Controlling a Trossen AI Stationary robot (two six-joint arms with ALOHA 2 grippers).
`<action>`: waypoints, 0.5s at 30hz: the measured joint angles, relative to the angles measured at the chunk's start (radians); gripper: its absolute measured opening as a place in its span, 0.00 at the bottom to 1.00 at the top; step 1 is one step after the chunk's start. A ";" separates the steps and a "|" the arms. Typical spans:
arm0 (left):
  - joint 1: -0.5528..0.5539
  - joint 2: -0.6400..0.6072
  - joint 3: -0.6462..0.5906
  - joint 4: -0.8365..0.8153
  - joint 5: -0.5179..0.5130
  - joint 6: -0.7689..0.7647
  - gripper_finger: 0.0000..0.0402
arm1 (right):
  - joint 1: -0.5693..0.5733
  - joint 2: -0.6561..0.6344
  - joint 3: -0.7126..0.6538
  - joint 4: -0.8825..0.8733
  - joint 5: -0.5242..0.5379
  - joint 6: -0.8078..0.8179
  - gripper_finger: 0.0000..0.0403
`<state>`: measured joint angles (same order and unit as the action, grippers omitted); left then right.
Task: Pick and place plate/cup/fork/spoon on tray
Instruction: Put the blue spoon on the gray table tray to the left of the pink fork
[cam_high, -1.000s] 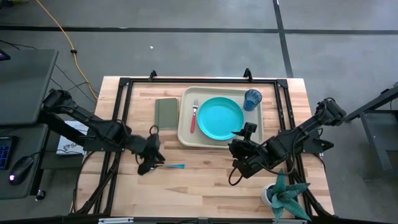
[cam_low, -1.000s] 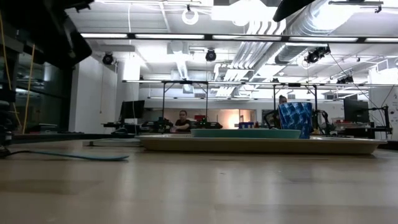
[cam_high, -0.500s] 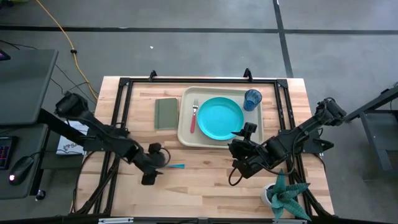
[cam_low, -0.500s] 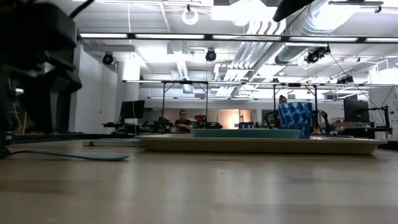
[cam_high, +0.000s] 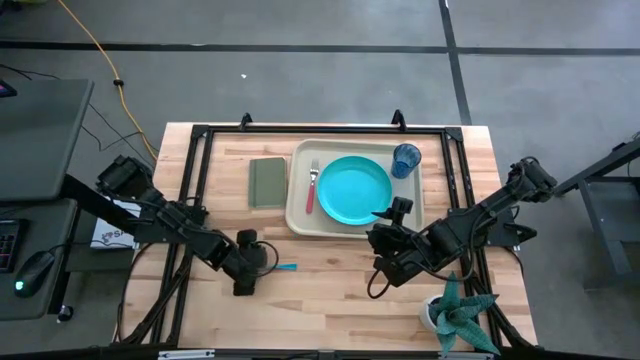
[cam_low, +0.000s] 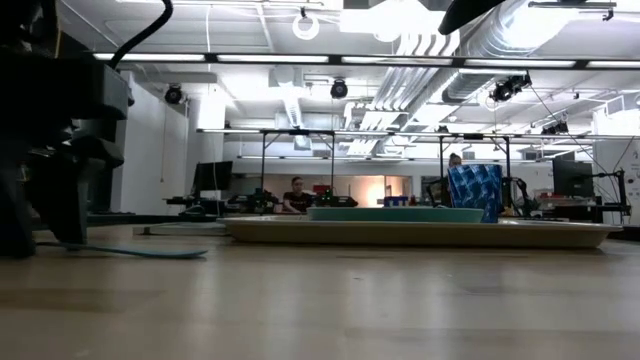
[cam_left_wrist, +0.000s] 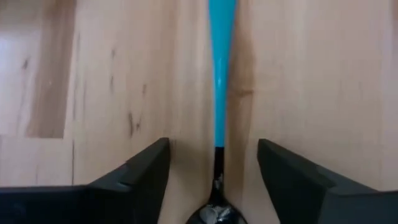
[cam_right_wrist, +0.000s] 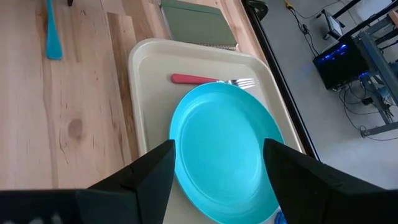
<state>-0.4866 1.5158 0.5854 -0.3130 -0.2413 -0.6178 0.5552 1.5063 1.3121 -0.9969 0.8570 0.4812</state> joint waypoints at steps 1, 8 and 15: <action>0.000 0.001 0.001 -0.007 -0.010 -0.023 0.52 | 0.000 0.000 0.000 0.000 0.000 -0.001 0.59; 0.004 0.001 0.014 -0.061 -0.051 -0.105 0.04 | 0.000 0.000 0.000 0.001 0.003 -0.003 0.59; 0.031 -0.063 0.171 -0.223 -0.147 0.046 0.01 | 0.000 0.000 0.000 0.033 -0.014 0.015 0.59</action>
<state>-0.4553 1.4529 0.7569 -0.5355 -0.3881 -0.5723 0.5549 1.5063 1.3121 -0.9638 0.8433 0.4964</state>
